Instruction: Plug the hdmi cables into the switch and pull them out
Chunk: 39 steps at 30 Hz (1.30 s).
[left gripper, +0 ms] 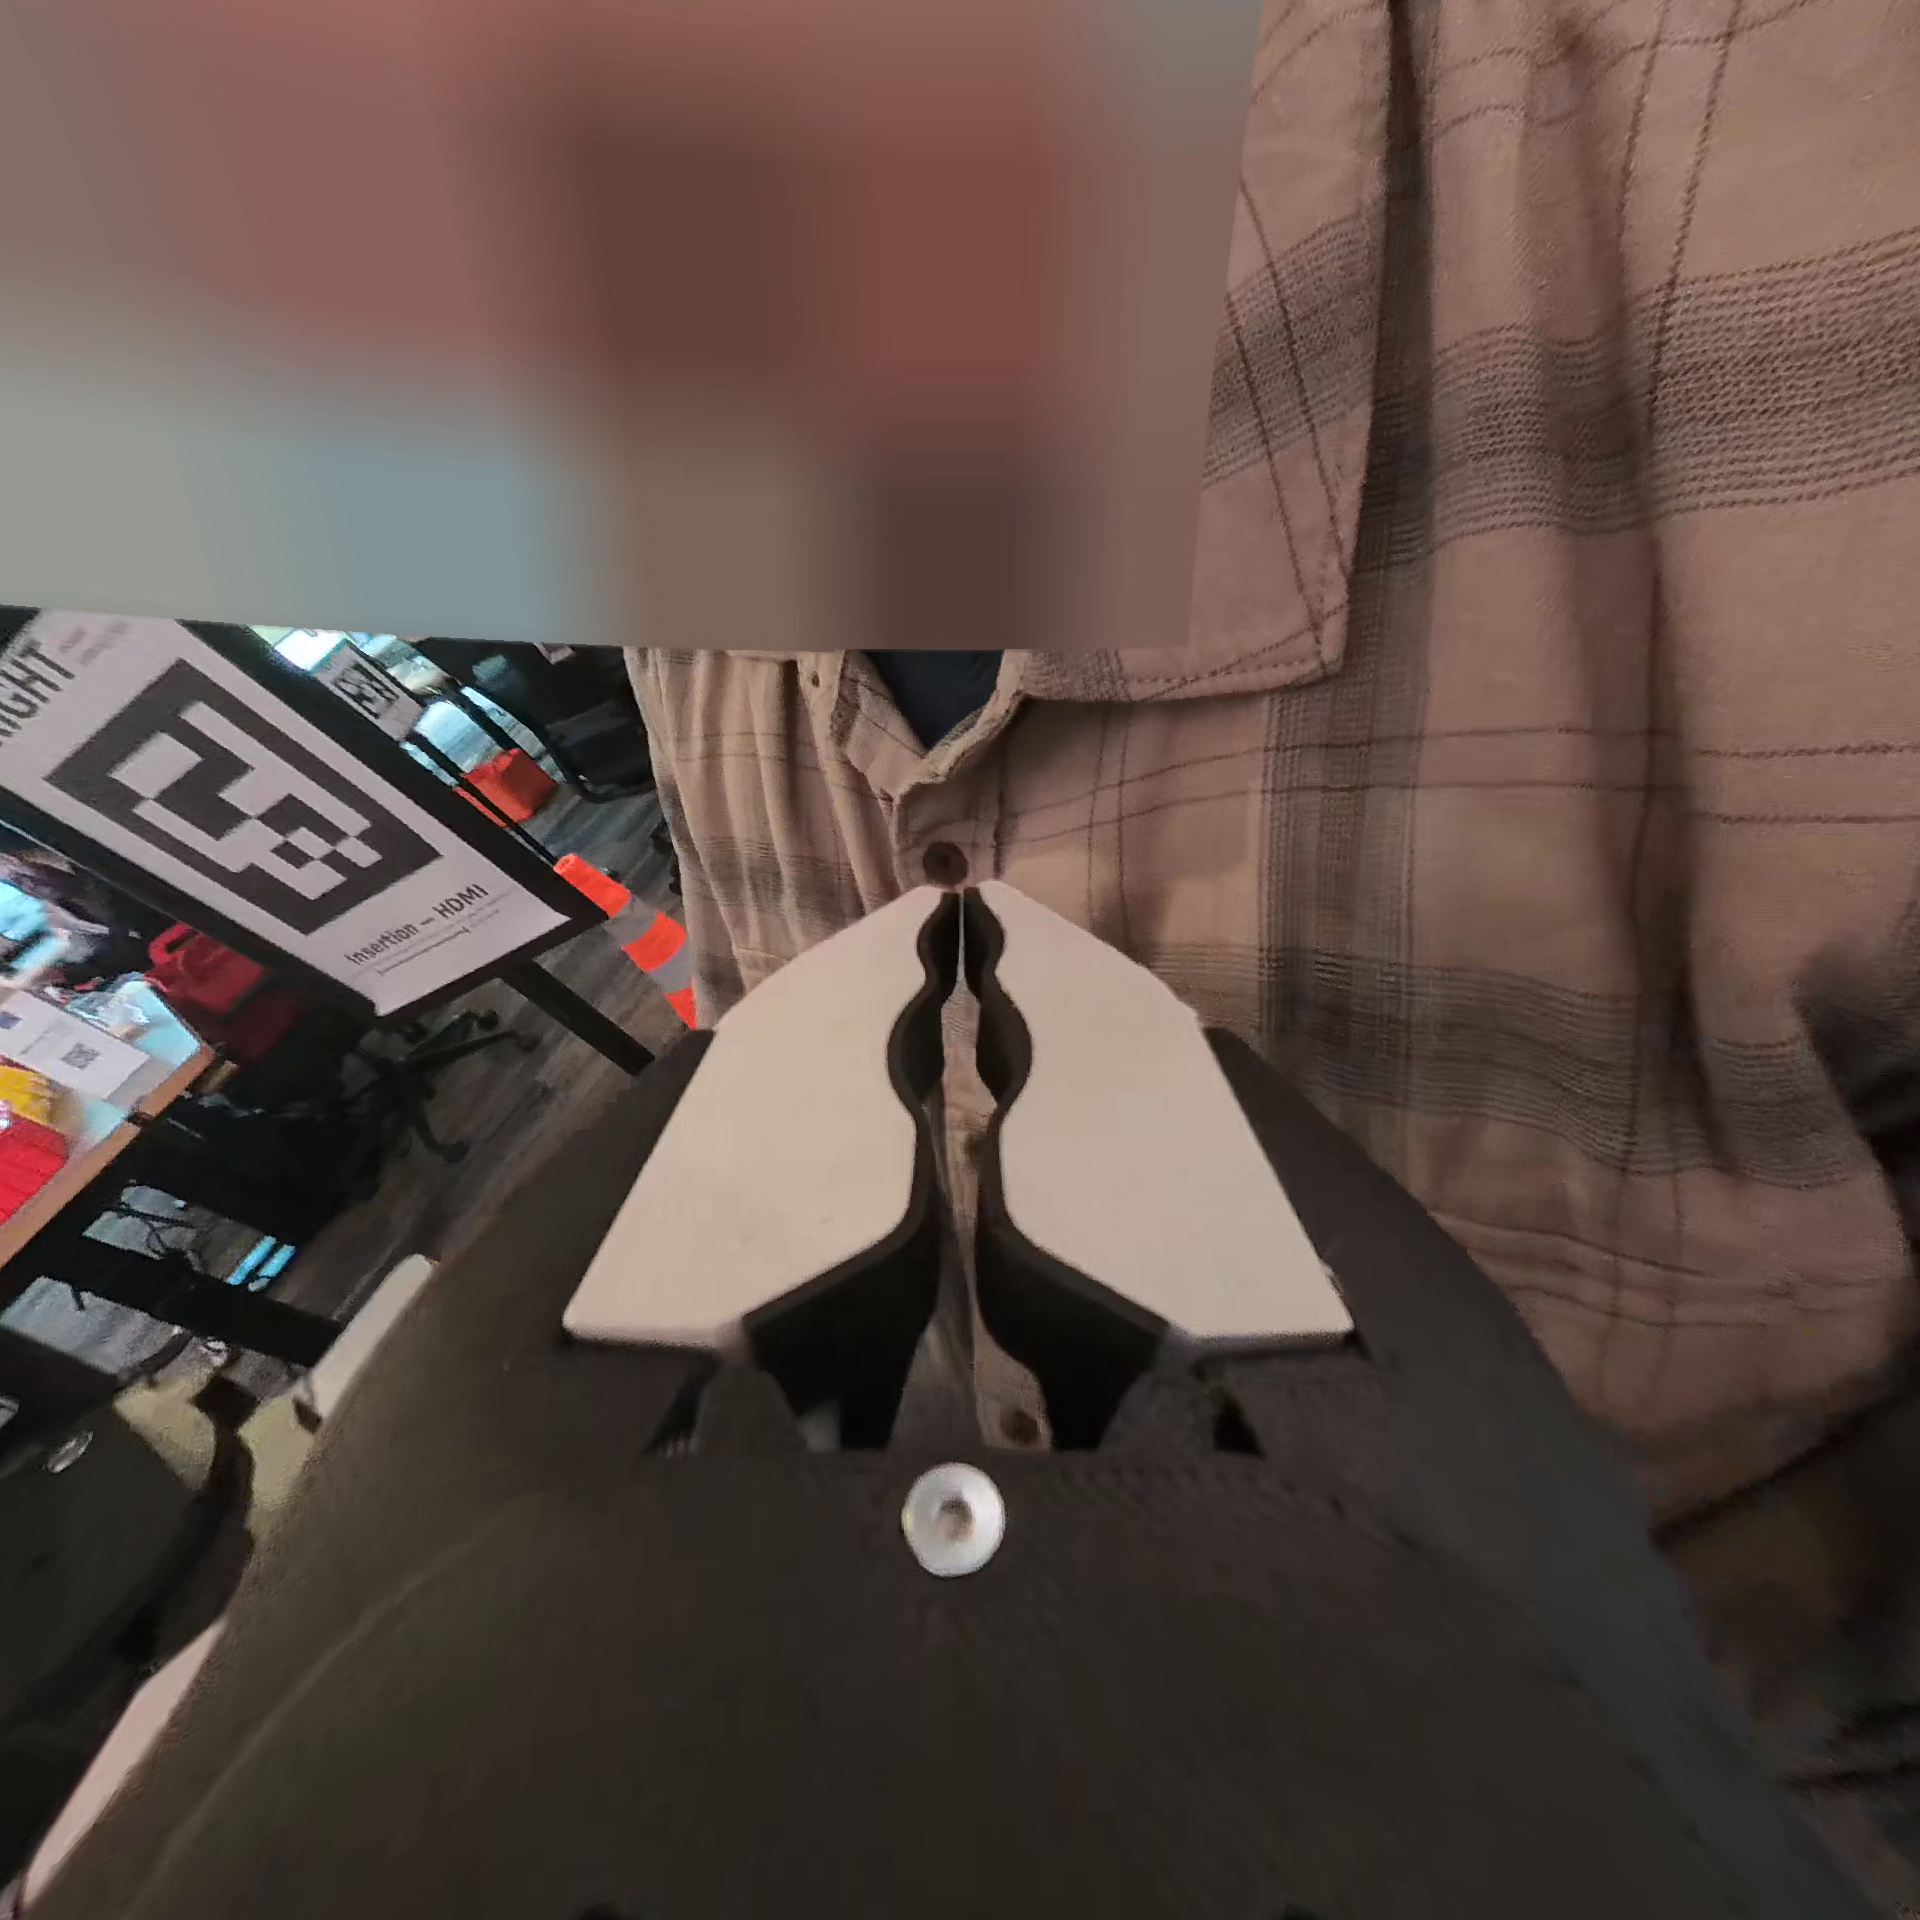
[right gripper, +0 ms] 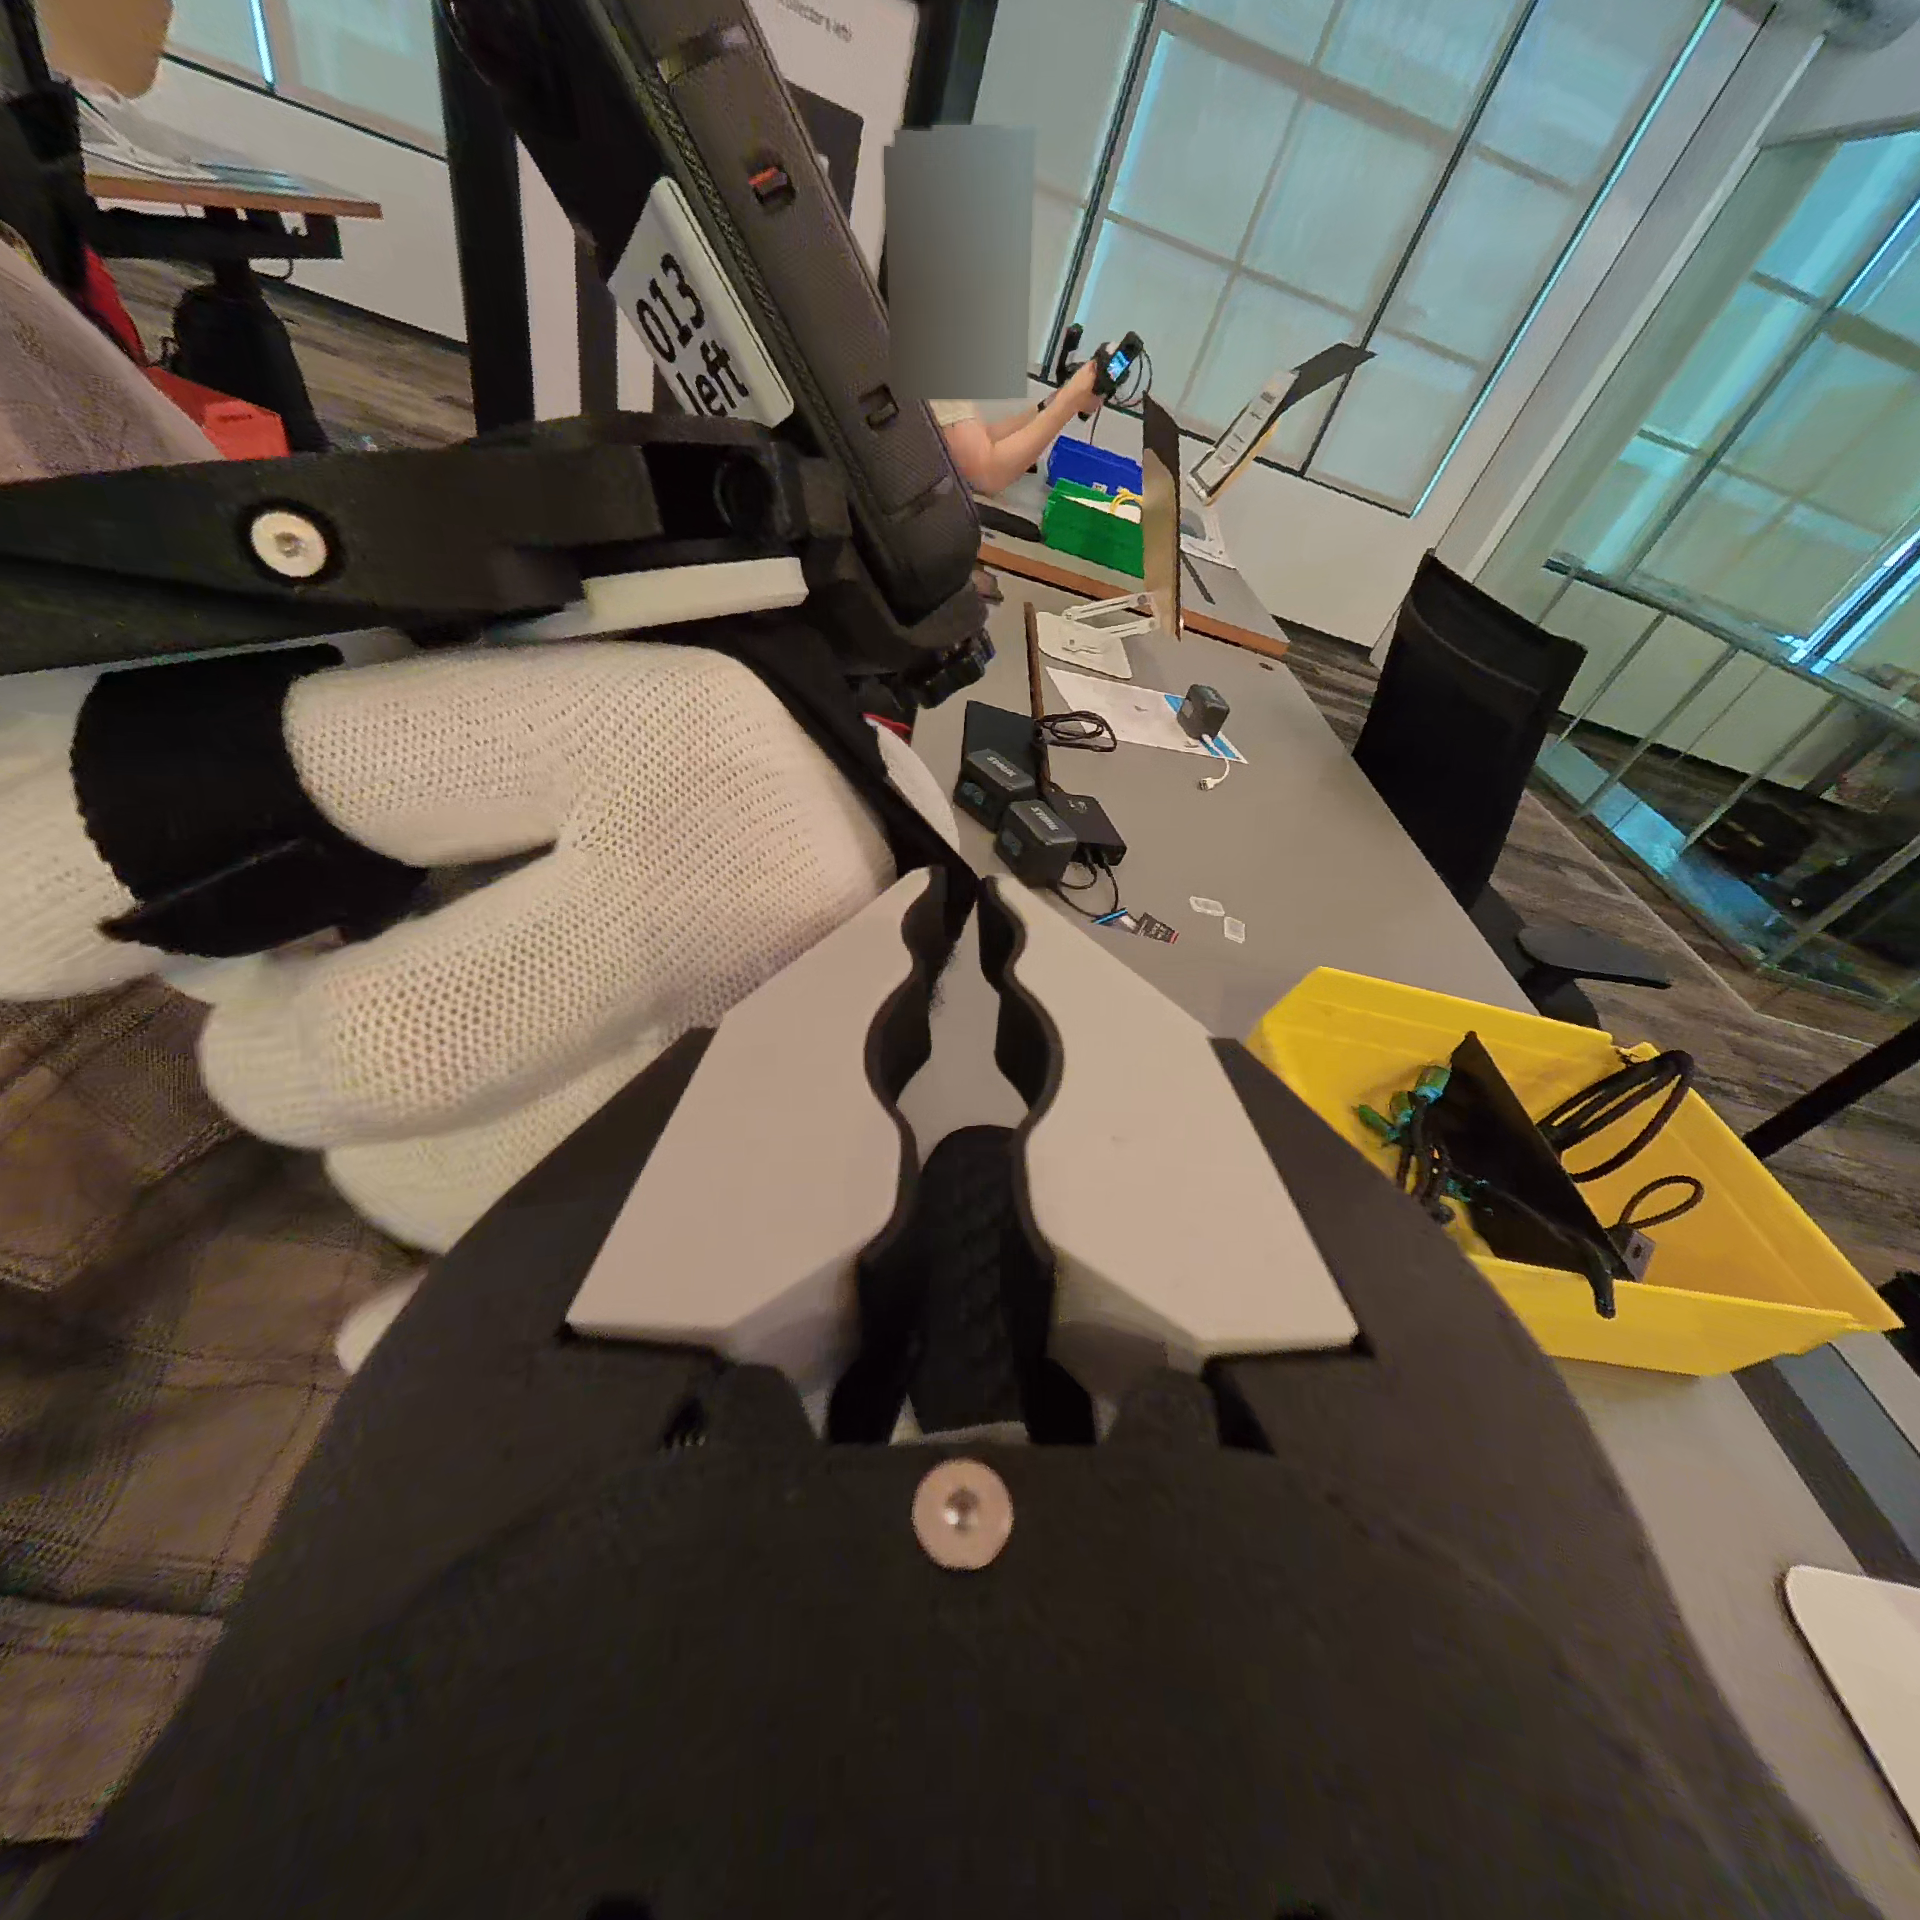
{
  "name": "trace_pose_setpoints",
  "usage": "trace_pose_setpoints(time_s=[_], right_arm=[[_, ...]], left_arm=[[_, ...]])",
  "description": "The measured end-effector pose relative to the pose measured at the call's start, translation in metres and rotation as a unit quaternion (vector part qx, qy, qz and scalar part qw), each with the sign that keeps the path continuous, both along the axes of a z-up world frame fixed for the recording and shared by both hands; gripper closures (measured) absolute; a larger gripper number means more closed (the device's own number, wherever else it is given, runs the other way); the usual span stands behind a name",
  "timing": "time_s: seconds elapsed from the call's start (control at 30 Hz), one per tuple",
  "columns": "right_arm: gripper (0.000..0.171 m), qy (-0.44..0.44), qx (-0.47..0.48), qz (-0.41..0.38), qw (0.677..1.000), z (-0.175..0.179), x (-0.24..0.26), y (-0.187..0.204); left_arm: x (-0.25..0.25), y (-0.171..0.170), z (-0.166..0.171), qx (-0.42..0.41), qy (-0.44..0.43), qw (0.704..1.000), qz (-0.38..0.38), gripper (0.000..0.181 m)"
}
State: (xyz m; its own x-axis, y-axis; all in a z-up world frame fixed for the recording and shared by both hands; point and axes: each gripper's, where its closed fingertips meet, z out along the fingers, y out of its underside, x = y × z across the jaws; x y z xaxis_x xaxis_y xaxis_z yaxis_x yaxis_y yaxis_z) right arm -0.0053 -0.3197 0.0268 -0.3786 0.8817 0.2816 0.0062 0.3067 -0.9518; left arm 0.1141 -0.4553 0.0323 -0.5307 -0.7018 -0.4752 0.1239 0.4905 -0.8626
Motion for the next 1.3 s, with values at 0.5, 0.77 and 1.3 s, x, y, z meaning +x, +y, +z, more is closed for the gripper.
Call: trace_pose_setpoints(time_s=[0.5,0.77,1.3], right_arm=[[0.171,-0.089,-0.047,0.119,0.988,-0.024,0.020,-0.016],[0.122,-0.004,-0.115,0.016,0.993,-0.001,0.014,0.055],[0.171,-0.027,0.014,-0.406,0.913,-0.048,0.044,0.244]], left_arm=[[0.046,0.014,0.010,-0.049,-0.069,0.993,0.077,0.169],[0.025,0.089,0.044,-0.049,-0.159,0.957,0.239,0.181],[-0.135,0.355,-0.044,-0.098,-0.071,0.609,0.784,0.180]])
